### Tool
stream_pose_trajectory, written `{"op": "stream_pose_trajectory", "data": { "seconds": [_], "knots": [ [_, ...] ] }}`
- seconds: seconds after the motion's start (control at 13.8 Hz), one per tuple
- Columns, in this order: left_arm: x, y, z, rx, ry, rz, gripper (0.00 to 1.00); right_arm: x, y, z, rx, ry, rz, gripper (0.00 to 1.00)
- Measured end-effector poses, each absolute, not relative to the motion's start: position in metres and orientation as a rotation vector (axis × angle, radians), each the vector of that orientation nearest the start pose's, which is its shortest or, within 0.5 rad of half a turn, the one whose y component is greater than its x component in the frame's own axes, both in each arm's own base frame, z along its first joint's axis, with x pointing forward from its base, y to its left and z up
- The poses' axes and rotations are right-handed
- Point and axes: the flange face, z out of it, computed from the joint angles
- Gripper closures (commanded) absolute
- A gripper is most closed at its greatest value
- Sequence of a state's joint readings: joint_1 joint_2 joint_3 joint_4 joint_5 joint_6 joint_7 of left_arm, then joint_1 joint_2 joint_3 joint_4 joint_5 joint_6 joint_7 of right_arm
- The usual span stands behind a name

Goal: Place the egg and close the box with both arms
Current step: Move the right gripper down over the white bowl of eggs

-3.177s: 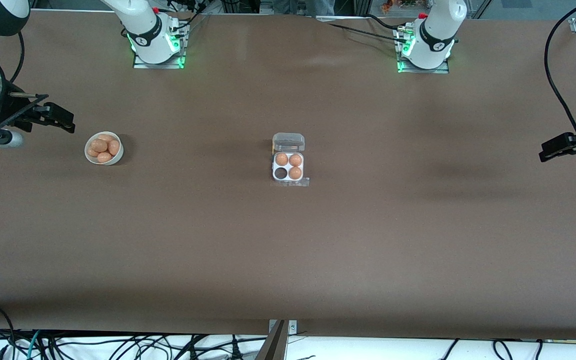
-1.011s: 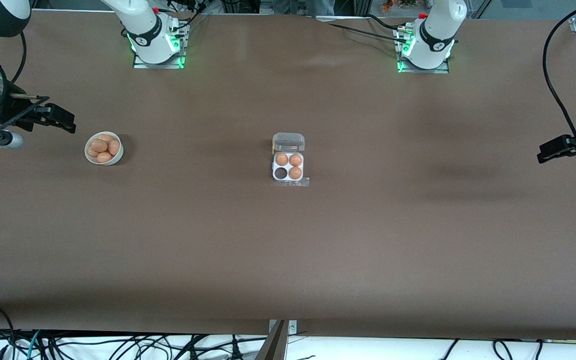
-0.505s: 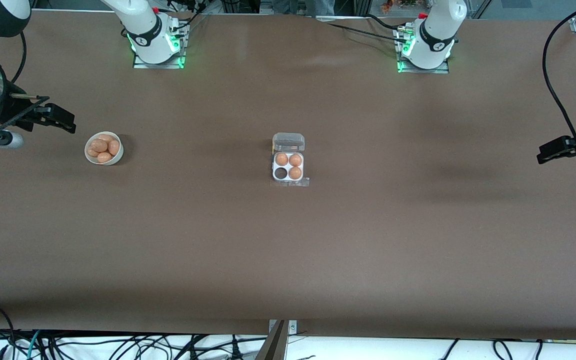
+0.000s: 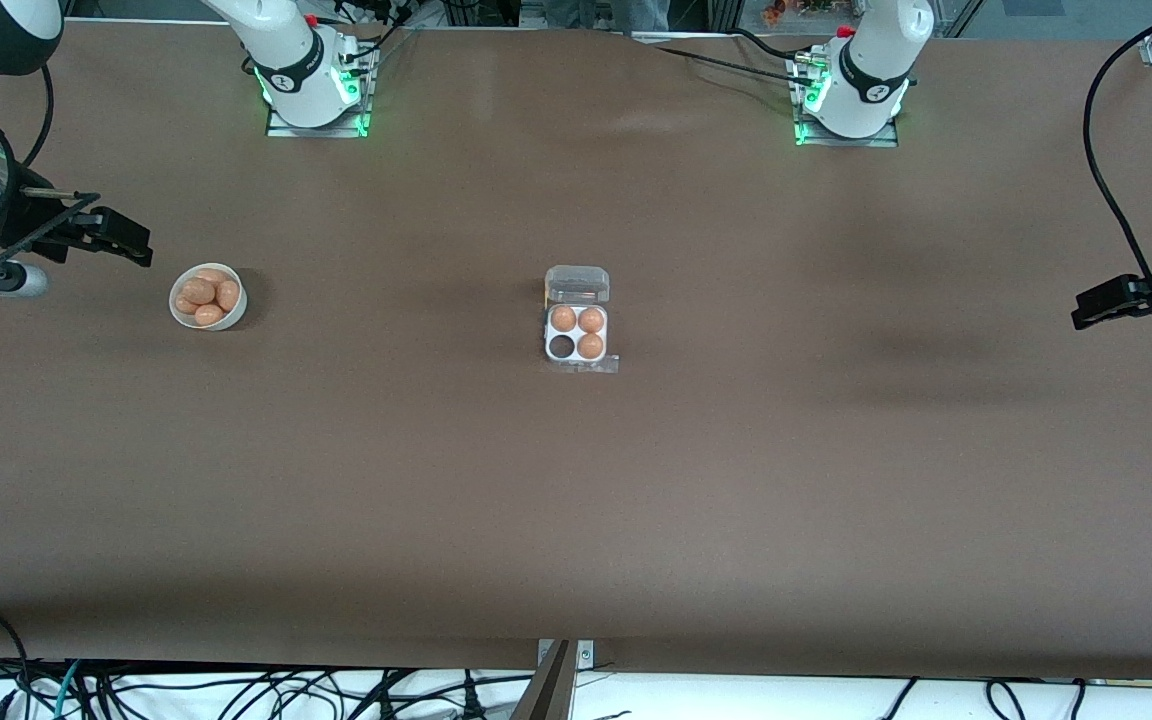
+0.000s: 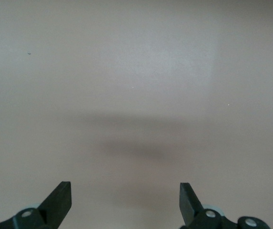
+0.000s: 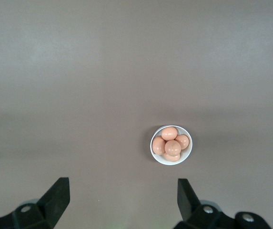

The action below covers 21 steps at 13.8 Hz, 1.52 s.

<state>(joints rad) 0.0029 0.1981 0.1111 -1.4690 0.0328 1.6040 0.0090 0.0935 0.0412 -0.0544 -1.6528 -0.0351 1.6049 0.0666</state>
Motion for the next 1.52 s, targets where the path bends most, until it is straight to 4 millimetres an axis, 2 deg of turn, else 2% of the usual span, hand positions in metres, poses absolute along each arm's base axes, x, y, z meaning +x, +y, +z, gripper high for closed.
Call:
{"op": "stream_pose_trajectory", "data": {
  "seconds": [0.29,0.43,0.58,0.79,1.08,1.23,1.37,1.52],
  "knots": [
    [0.610,0.067,0.560,-3.085,-0.156,0.101,0.00,0.567,0.018,0.531,-3.180,0.039,0.131,0.00],
    [0.610,0.067,0.560,-3.085,-0.157,0.101,0.00,0.566,0.015,0.503,-3.180,0.044,0.118,0.00],
    [0.610,0.067,0.560,-3.085,-0.156,0.101,0.00,0.561,0.009,0.465,-3.178,0.055,0.075,0.00],
    [0.610,0.067,0.560,-3.085,-0.156,0.101,0.00,0.532,-0.012,0.411,-3.170,0.082,0.003,0.00],
    [0.610,0.067,0.560,-3.085,-0.156,0.101,0.00,0.498,-0.049,0.355,-3.161,0.043,-0.094,0.00],
    [0.610,0.067,0.560,-3.086,-0.156,0.100,0.00,0.482,-0.060,0.326,-3.163,0.013,-0.112,0.00],
    [0.611,0.067,0.564,-3.086,-0.156,0.086,0.00,0.472,-0.071,0.305,-3.167,-0.044,-0.094,0.00],
    [0.611,0.067,0.567,-3.086,-0.156,0.074,0.00,0.468,-0.089,0.288,-3.174,-0.103,-0.064,0.00]
  ]
}}
